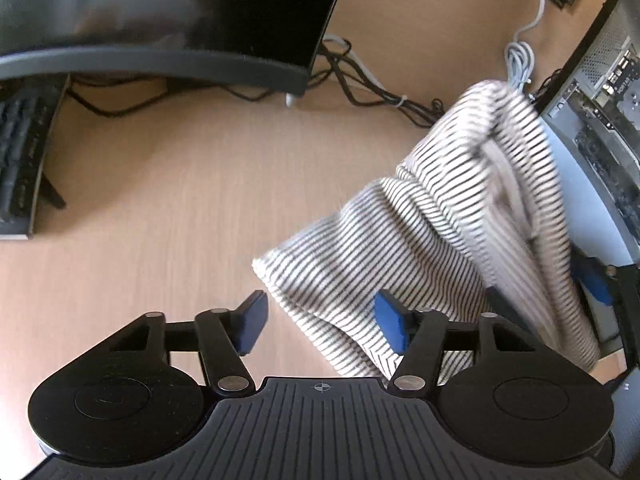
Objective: Fold clothes
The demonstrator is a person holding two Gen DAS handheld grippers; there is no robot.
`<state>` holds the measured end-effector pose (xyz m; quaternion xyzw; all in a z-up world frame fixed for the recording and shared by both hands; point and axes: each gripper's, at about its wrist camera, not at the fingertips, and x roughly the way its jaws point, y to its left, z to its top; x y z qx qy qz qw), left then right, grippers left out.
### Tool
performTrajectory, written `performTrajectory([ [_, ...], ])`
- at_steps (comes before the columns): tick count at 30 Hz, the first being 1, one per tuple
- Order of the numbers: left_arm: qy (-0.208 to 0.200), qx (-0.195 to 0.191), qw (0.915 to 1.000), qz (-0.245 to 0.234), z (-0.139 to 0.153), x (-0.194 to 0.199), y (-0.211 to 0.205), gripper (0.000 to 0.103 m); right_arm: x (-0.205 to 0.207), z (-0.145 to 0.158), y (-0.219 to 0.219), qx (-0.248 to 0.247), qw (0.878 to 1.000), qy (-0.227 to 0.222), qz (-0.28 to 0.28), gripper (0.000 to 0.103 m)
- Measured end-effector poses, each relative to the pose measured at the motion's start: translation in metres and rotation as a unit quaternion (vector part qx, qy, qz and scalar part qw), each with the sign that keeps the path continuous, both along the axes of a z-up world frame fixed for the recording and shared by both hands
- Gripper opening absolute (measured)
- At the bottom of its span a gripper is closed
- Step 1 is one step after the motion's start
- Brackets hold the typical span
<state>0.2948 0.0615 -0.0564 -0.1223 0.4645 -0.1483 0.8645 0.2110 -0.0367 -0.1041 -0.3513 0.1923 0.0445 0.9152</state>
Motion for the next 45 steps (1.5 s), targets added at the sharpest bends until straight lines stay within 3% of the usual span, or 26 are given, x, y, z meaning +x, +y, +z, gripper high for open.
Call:
performTrajectory([
  [2, 0.012, -0.027, 0.9994, -0.017, -0.002, -0.003, -0.003, 0.053, 0.009, -0.011, -0.005, 0.004, 1.0, 0.024, -0.006, 0.054],
  [4, 0.033, -0.058, 0.9971, -0.038, -0.007, -0.005, -0.006, 0.042, 0.016, -0.014, -0.01, 0.01, 0.999, 0.038, -0.001, 0.041],
  [6, 0.05, -0.072, 0.9952, -0.044, -0.017, -0.004, -0.007, 0.04, 0.016, 0.0, -0.015, 0.011, 0.999, 0.037, 0.015, 0.025],
  [8, 0.043, -0.079, 0.9948, -0.048, -0.019, -0.003, -0.007, 0.04, 0.006, 0.027, -0.014, 0.01, 0.998, 0.029, 0.052, 0.02],
  [10, 0.048, -0.092, 0.9934, -0.05, -0.022, 0.002, -0.005, 0.039, -0.007, 0.049, -0.009, 0.002, 0.995, 0.026, 0.095, 0.019],
  [12, 0.049, -0.105, 0.9919, -0.052, -0.025, 0.003, -0.002, 0.039, -0.025, 0.051, 0.001, -0.022, 0.988, 0.04, 0.145, 0.019],
  [13, 0.05, -0.111, 0.9912, -0.052, -0.027, 0.004, -0.001, 0.032, -0.028, 0.047, 0.005, -0.032, 0.985, 0.048, 0.16, 0.019],
  [18, 0.035, -0.108, 0.9926, -0.042, -0.016, -0.007, 0.025, 0.04, -0.016, 0.014, 0.013, -0.054, 0.987, 0.078, 0.132, 0.022],
  [20, 0.02, -0.097, 0.9946, -0.031, -0.005, -0.015, 0.039, 0.042, -0.016, 0.003, 0.023, -0.086, 0.982, 0.091, 0.142, 0.028],
  [23, -0.023, -0.109, 0.9934, -0.026, 0.027, -0.025, 0.054, 0.046, -0.019, -0.013, 0.036, -0.132, 0.974, 0.093, 0.157, 0.035],
  [27, -0.074, -0.136, 0.9863, -0.057, 0.061, -0.018, 0.045, 0.054, -0.019, -0.02, 0.043, -0.145, 0.975, 0.083, 0.149, 0.035],
  [29, -0.076, -0.132, 0.9854, -0.075, 0.059, -0.007, 0.028, 0.054, -0.025, -0.018, 0.051, -0.139, 0.976, 0.085, 0.147, 0.035],
  [33, -0.047, -0.093, 0.9914, -0.079, 0.032, 0.012, 0.003, 0.053, -0.025, -0.005, 0.05, -0.092, 0.981, 0.106, 0.134, 0.038],
  [36, -0.037, -0.076, 0.9933, -0.079, 0.015, 0.015, 0.0, 0.051, -0.019, 0.019, 0.034, -0.005, 0.98, 0.146, 0.133, 0.044],
  [38, -0.038, -0.074, 0.9929, -0.085, 0.008, 0.014, 0.003, 0.051, -0.016, 0.046, 0.014, 0.085, 0.974, 0.17, 0.127, 0.051],
  [40, -0.038, -0.075, 0.9925, -0.089, 0.006, 0.013, 0.007, 0.051, -0.015, 0.073, -0.009, 0.161, 0.965, 0.172, 0.117, 0.071],
  [42, -0.037, -0.076, 0.9924, -0.09, 0.004, 0.013, 0.01, 0.052, -0.007, 0.092, -0.03, 0.216, 0.956, 0.166, 0.113, 0.081],
  [45, -0.038, -0.074, 0.9924, -0.091, 0.001, 0.013, 0.01, 0.052, 0.016, 0.106, -0.044, 0.269, 0.944, 0.162, 0.097, 0.085],
])
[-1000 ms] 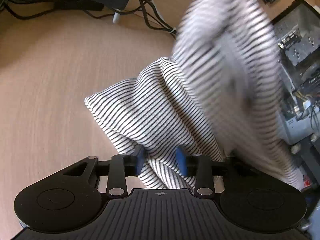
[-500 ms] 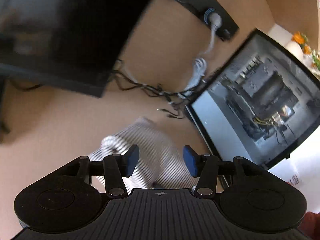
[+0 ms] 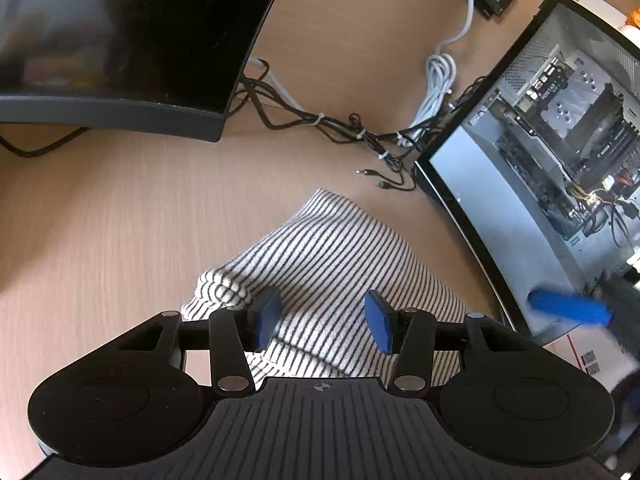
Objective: Fold clothes
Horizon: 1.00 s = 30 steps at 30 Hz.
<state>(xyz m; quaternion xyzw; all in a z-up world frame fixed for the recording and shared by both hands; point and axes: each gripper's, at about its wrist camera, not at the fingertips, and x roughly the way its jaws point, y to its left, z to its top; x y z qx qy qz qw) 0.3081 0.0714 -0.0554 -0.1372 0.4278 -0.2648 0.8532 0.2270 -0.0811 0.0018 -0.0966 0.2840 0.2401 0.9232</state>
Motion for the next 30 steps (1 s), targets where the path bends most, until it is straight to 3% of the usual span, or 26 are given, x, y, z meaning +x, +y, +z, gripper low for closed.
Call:
performTrajectory([
  [2, -0.001, 0.001, 1.0, 0.0, -0.001, 0.0, 0.0, 0.052, 0.018, -0.011, 0.01, -0.005, 1.0, 0.011, -0.007, 0.085],
  [5, 0.003, -0.003, 1.0, -0.001, -0.001, 0.002, -0.001, 0.052, 0.031, -0.06, 0.022, -0.047, 0.998, 0.049, -0.005, 0.086],
  [7, 0.008, -0.008, 0.9999, 0.0, -0.002, 0.002, 0.001, 0.052, 0.023, -0.086, 0.038, -0.076, 0.996, 0.041, 0.004, 0.103],
  [9, 0.006, -0.005, 1.0, 0.001, -0.002, 0.001, 0.0, 0.052, 0.017, -0.099, 0.056, -0.125, 0.992, 0.025, 0.008, 0.103],
  [11, 0.004, 0.002, 1.0, 0.001, -0.002, 0.001, -0.002, 0.052, 0.014, -0.095, 0.06, -0.137, 0.99, 0.021, 0.018, 0.103],
  [17, 0.002, 0.004, 1.0, -0.001, -0.003, 0.002, -0.001, 0.052, 0.034, -0.037, 0.004, 0.028, 0.998, 0.05, -0.024, 0.103],
  [20, 0.002, 0.002, 1.0, -0.002, -0.004, 0.003, -0.001, 0.052, 0.055, -0.039, -0.03, 0.057, 0.992, 0.062, -0.089, 0.103],
  [24, 0.003, -0.001, 1.0, -0.005, -0.004, 0.003, 0.0, 0.052, 0.083, -0.074, -0.058, 0.119, 0.972, 0.126, -0.158, 0.103],
  [30, 0.009, -0.005, 0.9999, -0.011, -0.005, 0.006, 0.001, 0.052, 0.088, -0.104, -0.058, 0.221, 0.939, 0.207, -0.162, 0.103],
])
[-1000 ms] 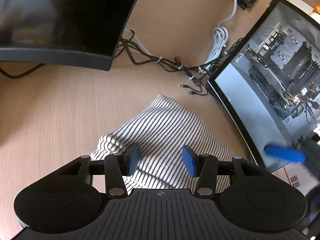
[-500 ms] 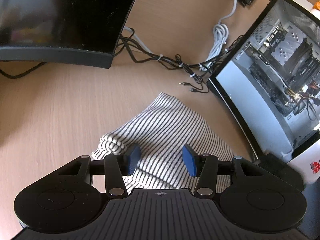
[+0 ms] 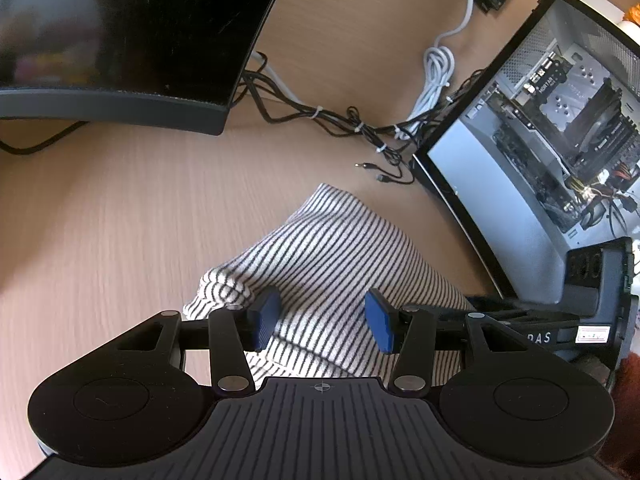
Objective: Fold clothes
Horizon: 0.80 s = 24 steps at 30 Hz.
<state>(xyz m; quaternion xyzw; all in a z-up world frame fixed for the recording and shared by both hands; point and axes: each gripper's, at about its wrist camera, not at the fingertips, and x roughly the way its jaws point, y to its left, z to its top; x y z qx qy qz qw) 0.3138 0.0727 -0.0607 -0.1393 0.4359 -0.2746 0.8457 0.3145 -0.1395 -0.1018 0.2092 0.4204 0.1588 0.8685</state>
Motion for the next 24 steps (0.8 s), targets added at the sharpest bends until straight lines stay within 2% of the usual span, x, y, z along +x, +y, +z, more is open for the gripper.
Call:
performTrajectory([
  [2, 0.007, -0.012, 0.9999, 0.004, -0.003, 0.001, 0.004, 0.052, -0.006, 0.006, 0.006, 0.004, 1.0, -0.002, 0.007, 0.102],
  [4, 0.016, -0.029, 0.9994, 0.008, -0.006, 0.002, 0.009, 0.052, -0.015, 0.012, 0.008, 0.005, 1.0, -0.015, 0.021, 0.092],
  [7, 0.034, -0.063, 0.9973, 0.017, -0.013, 0.003, 0.019, 0.052, -0.035, 0.026, 0.007, 0.017, 0.998, -0.034, 0.04, 0.086],
  [10, 0.045, -0.089, 0.9948, 0.022, -0.018, 0.001, 0.025, 0.052, -0.048, 0.03, 0.011, -0.005, 0.999, -0.032, 0.036, 0.083],
  [13, 0.036, -0.093, 0.9948, 0.016, -0.018, -0.004, 0.023, 0.052, -0.056, 0.018, 0.025, -0.065, 0.997, -0.016, 0.022, 0.084],
  [17, 0.035, -0.106, 0.9935, 0.021, -0.021, -0.004, 0.025, 0.052, -0.062, 0.013, 0.035, -0.091, 0.996, -0.014, -0.016, 0.09],
  [21, 0.035, -0.1, 0.9937, 0.039, -0.012, -0.005, 0.027, 0.052, -0.062, 0.019, 0.048, -0.133, 0.991, -0.019, -0.012, 0.093],
  [23, 0.013, -0.081, 0.9949, 0.058, -0.003, -0.018, 0.032, 0.057, -0.062, 0.022, 0.049, -0.143, 0.989, -0.022, -0.005, 0.093],
  [24, 0.003, -0.071, 0.9951, 0.069, 0.003, -0.027, 0.034, 0.063, -0.061, 0.022, 0.048, -0.144, 0.989, -0.023, 0.0, 0.093],
])
